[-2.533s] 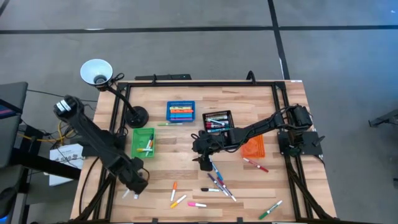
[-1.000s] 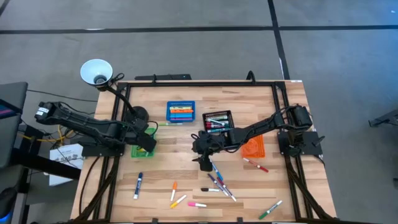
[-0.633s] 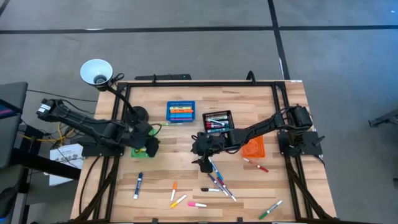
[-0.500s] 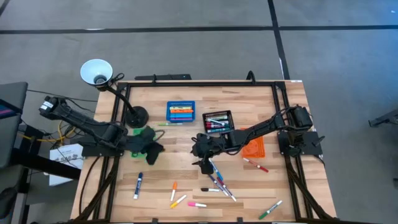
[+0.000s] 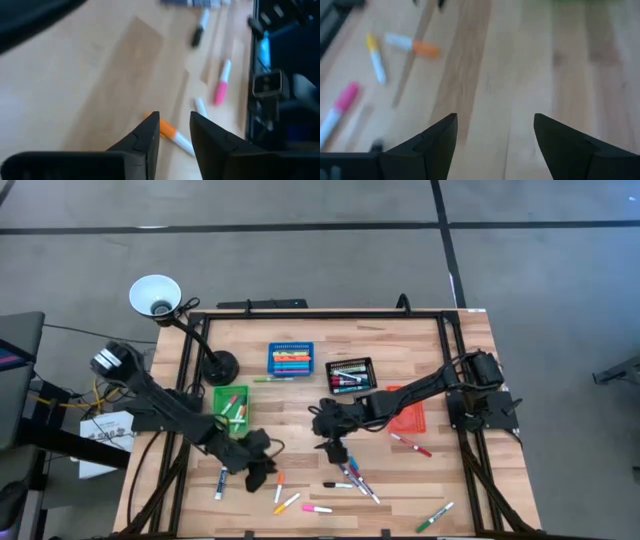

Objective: Pick & Place Markers
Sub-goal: Put the orange highlighter pen into the green basket

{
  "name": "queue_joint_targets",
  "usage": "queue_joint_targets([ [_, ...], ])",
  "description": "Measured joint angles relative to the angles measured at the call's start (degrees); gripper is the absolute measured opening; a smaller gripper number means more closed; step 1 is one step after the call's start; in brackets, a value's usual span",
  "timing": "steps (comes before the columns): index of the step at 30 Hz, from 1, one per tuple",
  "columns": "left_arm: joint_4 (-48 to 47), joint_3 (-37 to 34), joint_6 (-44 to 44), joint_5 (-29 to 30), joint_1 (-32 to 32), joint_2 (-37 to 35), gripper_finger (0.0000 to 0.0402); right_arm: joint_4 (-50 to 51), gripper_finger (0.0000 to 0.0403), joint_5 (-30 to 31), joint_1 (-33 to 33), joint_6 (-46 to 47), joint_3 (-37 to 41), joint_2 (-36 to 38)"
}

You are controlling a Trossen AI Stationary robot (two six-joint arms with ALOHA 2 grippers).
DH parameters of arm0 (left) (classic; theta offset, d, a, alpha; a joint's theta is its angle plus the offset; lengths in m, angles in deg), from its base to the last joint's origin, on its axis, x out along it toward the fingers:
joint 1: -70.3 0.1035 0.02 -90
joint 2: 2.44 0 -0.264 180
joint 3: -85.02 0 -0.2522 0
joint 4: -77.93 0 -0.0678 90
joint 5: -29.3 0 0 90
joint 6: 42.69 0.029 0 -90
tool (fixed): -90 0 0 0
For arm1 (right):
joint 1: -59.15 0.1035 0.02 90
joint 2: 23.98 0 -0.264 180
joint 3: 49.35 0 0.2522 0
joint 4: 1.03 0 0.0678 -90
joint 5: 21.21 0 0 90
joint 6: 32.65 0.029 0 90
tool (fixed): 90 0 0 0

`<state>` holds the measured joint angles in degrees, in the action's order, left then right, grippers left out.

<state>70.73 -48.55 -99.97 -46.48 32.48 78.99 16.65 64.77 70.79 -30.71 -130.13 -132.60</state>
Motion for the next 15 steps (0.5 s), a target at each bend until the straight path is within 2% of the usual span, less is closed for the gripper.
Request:
queue_joint_targets([
  [2,1.5,1.0,0.2,-2.5,-0.1,3.1,0.0111,3.6,0.0255,-2.0,0.0,0.0,0.0,1.1],
  [5,1.8,3.4,1.4,-3.1,-0.1,6.3,0.0117,9.4,0.0255,-4.7,0.0,1.1,0.0,3.6],
  [9,1.7,5.8,1.4,-3.2,0.0,9.1,0.012,15.5,0.0255,-7.5,0.1,8.1,0.0,8.0],
  [15,0.8,6.2,-1.7,-2.5,-0.4,10.6,0.012,24.8,0.0255,-7.9,2.8,13.1,0.0,14.7],
])
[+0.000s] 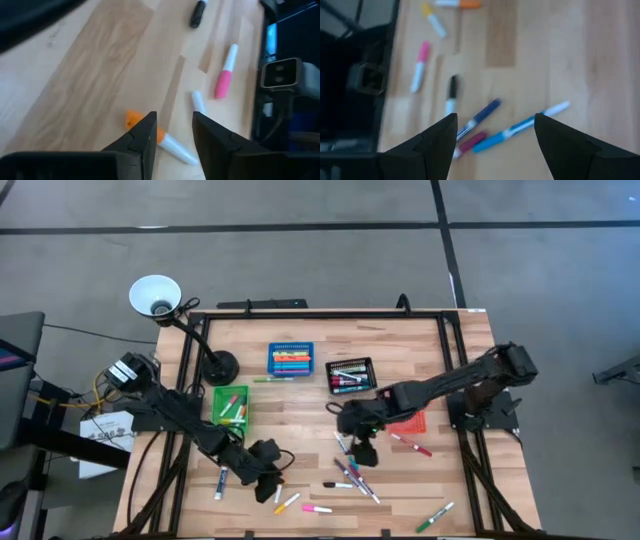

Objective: Pick & Place Markers
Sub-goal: Put the orange highlighter pen into the green basket

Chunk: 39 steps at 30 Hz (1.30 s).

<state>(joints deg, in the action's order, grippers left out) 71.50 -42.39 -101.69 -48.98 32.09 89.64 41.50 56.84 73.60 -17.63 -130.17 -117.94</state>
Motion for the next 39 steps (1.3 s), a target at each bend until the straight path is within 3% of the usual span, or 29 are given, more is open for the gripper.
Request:
queue_joint_targets([
  [5,-1.1,0.0,-0.2,2.0,0.1,0.2,0.012,4.7,0.0255,4.9,5.0,-0.2,0.0,4.3],
  [12,-1.3,0.0,2.6,3.3,4.7,-1.3,0.012,4.8,0.0255,11.9,8.7,-8.9,0.0,7.3],
  [17,-2.7,0.1,-1.0,-7.5,6.9,-3.9,0.012,4.0,0.0255,12.4,7.8,-12.4,0.0,7.6],
  [22,-17.6,7.8,-3.1,-10.5,7.2,-7.1,0.012,3.8,0.0255,12.4,5.4,-16.3,0.0,7.6],
  [26,-32.4,15.5,-3.5,-7.9,6.5,-8.1,0.012,3.7,0.0255,12.4,3.0,-16.9,0.0,7.6],
  [32,-35.3,16.7,-9.2,-6.1,3.6,-3.1,0.012,3.8,0.0255,12.2,0.0,-14.6,0.0,7.6],
  [39,-31.8,16.7,-11.6,-5.7,1.6,5.2,0.0117,4.0,0.0255,12.0,-1.1,-12.0,0.0,7.6],
])
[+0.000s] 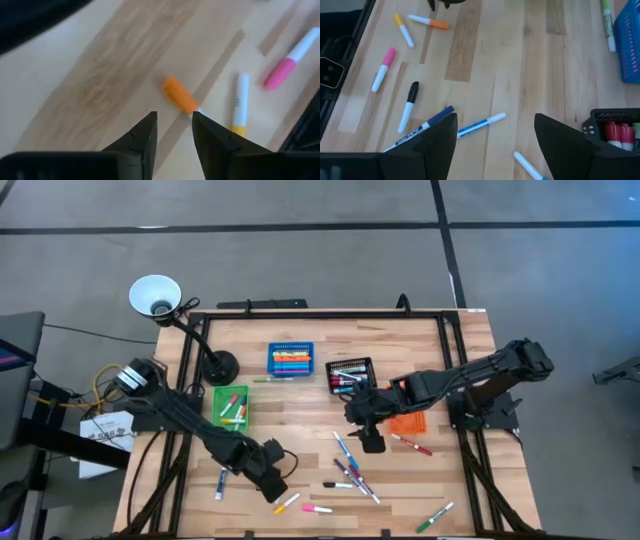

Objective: Pick & Place Markers
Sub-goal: Put the orange highlighter pen into the green basket

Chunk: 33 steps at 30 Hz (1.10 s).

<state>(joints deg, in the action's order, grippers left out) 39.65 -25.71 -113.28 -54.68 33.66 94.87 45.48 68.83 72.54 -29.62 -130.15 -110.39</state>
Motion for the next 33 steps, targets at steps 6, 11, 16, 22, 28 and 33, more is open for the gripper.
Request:
queue_joint_targets([
  [6,3.1,0.0,-0.8,2.5,-0.9,-0.1,0.0105,-0.1,0.0255,0.0,0.1,0.0,0.0,0.0],
  [11,3.3,0.0,-0.9,2.5,-0.9,2.1,0.0105,-0.1,0.0255,0.0,0.3,0.0,0.0,0.0],
  [16,4.2,0.0,-0.8,2.4,-0.8,3.6,0.0111,-0.2,0.0255,0.0,0.9,0.3,0.0,0.0],
  [22,6.6,0.1,-0.8,2.8,-0.8,5.6,0.0113,-0.2,0.0255,0.0,1.6,1.1,0.0,0.0],
  [28,6.6,0.2,0.2,3.0,-0.8,6.5,0.0113,-0.3,0.0255,0.0,1.6,1.6,0.0,0.0],
  [33,5.3,0.2,2.3,3.4,-0.8,6.5,0.0095,-0.8,0.0255,0.0,1.6,1.6,0.0,0.0],
])
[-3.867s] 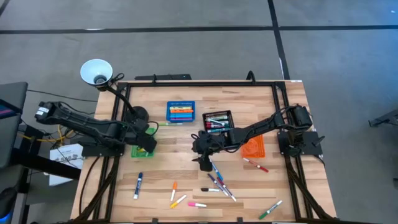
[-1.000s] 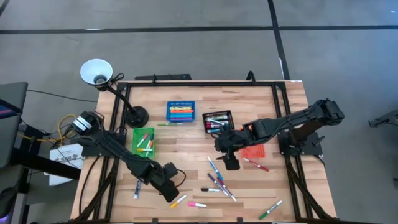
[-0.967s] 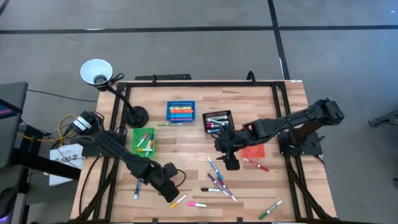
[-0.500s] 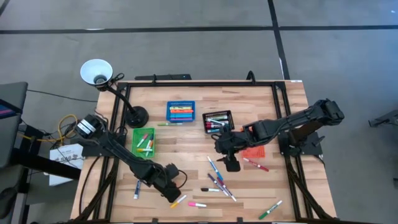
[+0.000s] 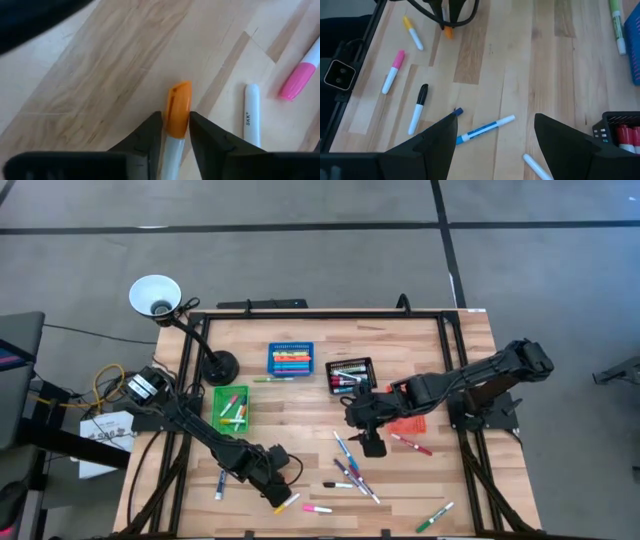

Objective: Pick & Place Markers
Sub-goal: Put the orange highlighter pen into the green basket

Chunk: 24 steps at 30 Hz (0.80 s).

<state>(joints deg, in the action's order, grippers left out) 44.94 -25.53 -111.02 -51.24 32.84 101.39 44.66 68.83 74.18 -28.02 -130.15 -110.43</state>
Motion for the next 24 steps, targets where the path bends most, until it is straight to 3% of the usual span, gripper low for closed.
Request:
queue_joint_targets([
  [7,-2.8,0.0,1.0,0.4,0.0,-0.2,0.003,-1.1,0.0255,0.0,0.0,0.0,0.0,0.0],
  [13,-6.9,-0.4,1.0,2.4,0.0,-5.5,0.0028,-1.1,0.0255,0.0,0.0,-0.1,0.0,0.0],
  [17,-19.5,-0.3,-0.1,6.7,0.1,-13.5,0.0012,-1.3,0.0255,0.0,0.0,0.0,0.0,-0.1],
  [24,-44.1,-0.3,-9.3,14.6,0.1,-27.9,0.0004,-4.4,0.0255,0.0,0.0,0.0,1.9,-0.1],
])
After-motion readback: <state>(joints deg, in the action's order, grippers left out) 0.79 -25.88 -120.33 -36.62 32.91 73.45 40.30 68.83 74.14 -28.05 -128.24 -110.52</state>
